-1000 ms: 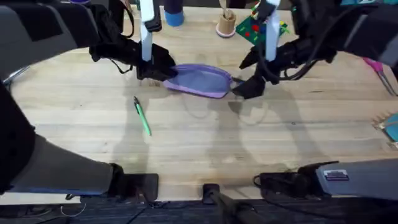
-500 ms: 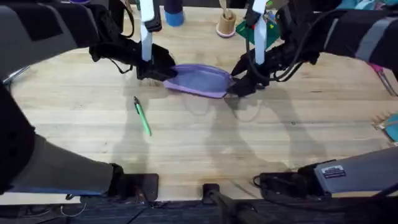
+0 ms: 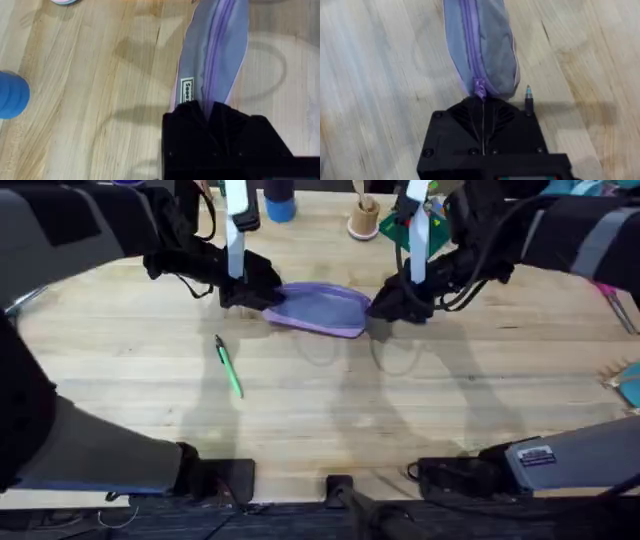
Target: Unzip the bag, pick up the pens from the table one at a time and place them inside, then zip the bag closed.
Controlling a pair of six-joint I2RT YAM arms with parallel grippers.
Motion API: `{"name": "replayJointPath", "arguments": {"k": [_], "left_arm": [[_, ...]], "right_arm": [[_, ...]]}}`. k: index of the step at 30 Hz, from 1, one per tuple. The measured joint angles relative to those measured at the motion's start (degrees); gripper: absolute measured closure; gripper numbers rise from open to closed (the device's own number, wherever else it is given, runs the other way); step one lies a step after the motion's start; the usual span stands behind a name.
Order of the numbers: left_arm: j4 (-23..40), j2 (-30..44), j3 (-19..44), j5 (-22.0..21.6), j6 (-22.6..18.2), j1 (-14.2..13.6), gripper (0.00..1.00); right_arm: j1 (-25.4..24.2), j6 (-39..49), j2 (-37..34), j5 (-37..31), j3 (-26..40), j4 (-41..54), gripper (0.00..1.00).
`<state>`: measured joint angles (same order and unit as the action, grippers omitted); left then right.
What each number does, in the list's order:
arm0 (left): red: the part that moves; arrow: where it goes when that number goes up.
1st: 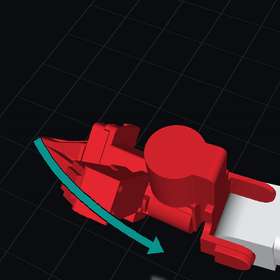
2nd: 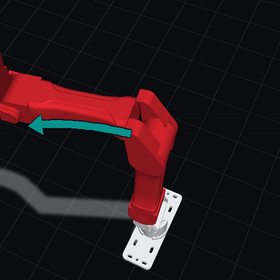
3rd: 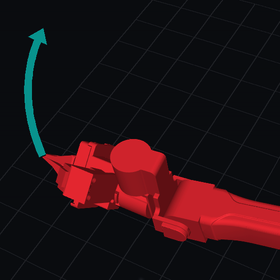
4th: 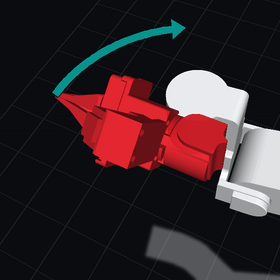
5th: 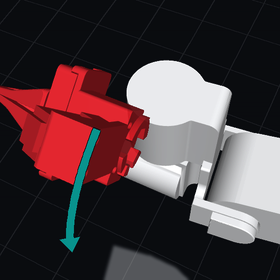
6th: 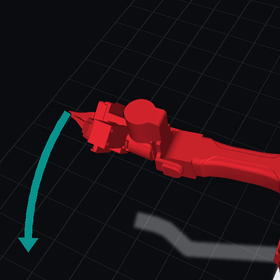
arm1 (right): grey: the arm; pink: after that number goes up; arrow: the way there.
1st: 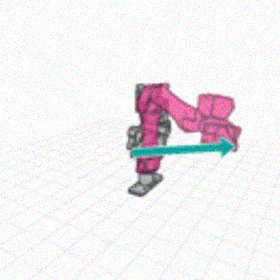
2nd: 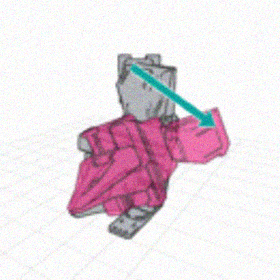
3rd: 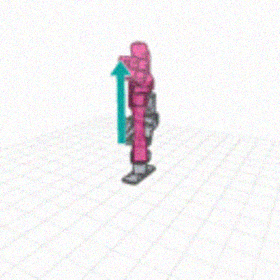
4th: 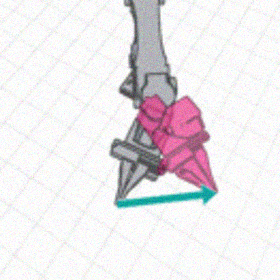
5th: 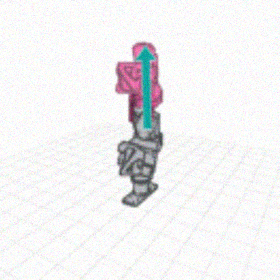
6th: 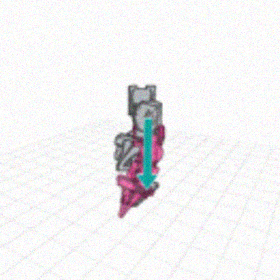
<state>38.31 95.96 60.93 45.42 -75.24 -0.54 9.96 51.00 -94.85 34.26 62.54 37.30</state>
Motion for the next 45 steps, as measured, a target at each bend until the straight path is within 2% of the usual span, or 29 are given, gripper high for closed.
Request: {"name": "replayJointPath", "arguments": {"k": [14, 27, 41, 45], "left_arm": [[-0.01, 0.0, 0.0, -0.01, 0.01, 0.0, 0.958], [0.04, 0.0, 0.0, 0.04, 0.01, 0.04, 0.958], [0.04, 0.0, 0.0, 0.04, 0.01, 0.04, 0.958], [0.04, 0.0, 0.0, 0.04, 0.01, 0.04, 0.958]], "right_arm": [[0.0, -1.49, 0.7, -0.23, 0.41, 0.4, 0.972], [0.0, -1.75, 8.85, 0.07, 3.94, 1.29, 0.971], [0.0, -1.75, 9.07, 0.28, 4.09, 1.36, 0.971], [0.0, -1.77, 9.07, 3.34, 4.09, 1.08, 0.971]]}}
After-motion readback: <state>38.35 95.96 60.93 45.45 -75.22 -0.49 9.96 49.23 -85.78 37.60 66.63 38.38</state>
